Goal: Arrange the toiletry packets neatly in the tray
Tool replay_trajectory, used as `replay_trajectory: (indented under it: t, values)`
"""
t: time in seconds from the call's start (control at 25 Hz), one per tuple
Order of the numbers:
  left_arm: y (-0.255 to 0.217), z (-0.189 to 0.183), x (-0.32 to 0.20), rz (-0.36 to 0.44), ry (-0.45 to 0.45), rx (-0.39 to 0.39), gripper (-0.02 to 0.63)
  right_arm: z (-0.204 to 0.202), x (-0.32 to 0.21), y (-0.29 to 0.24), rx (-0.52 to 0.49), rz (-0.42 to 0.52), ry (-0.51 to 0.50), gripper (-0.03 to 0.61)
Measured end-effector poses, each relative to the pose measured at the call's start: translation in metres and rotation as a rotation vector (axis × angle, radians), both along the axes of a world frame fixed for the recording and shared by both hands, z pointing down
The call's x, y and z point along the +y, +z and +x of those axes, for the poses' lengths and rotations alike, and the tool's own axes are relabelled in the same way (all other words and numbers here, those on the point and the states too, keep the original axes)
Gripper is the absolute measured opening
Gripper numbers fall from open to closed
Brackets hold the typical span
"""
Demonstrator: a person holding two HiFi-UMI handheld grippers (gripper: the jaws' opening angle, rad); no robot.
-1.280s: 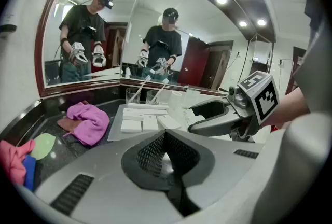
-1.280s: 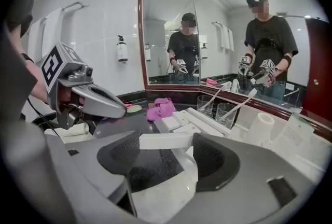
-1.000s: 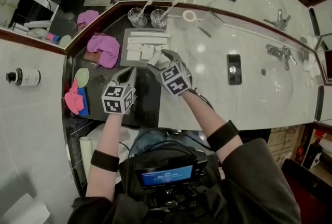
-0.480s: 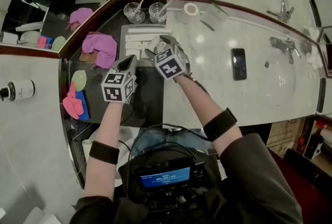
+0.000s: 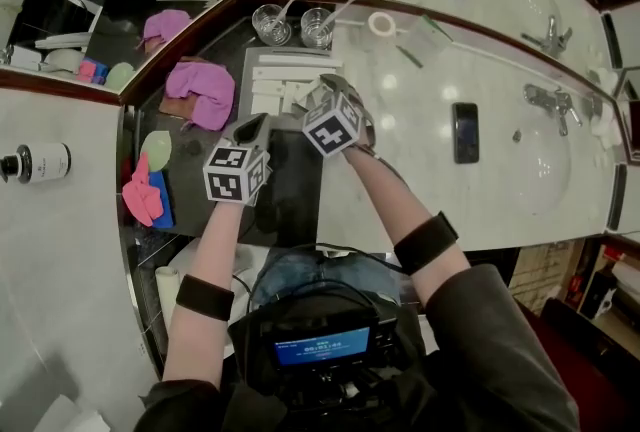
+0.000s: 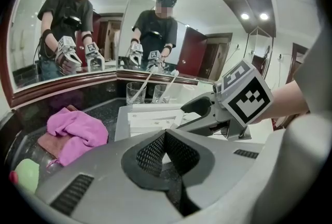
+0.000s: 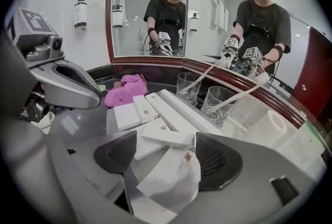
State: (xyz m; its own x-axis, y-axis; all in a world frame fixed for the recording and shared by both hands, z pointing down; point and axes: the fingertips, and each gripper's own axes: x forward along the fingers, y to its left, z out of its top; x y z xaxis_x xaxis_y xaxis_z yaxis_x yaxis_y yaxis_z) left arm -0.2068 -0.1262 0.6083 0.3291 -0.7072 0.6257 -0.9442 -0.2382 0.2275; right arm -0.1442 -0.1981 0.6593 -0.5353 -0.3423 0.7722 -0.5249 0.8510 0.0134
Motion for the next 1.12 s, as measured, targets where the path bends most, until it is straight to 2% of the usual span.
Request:
replay_trajectory:
  t: [0.6,0.76,0.96,1.12]
  values:
    - [-0.014,0.006,0.011,0.021,-0.027,-0.003,0.000,0.013,0.008,-0.035,-0.056,0.051,-0.006,0.372]
    - [-0.020,0.009,0.021,0.032,-0.048,0.000,0.000,0.021,0.021,-0.053,-0.101,0.047,-0.023,0.301]
    - [-0.033,0.020,0.039,0.048,-0.076,0.015,0.000,0.045,0.035,-0.079,-0.122,0.082,-0.023,0.086]
    - [-0.049,0.030,0.054,0.074,-0.102,0.017,0.000,0.068,0.045,-0.107,-0.170,0.088,-0.011,0.023]
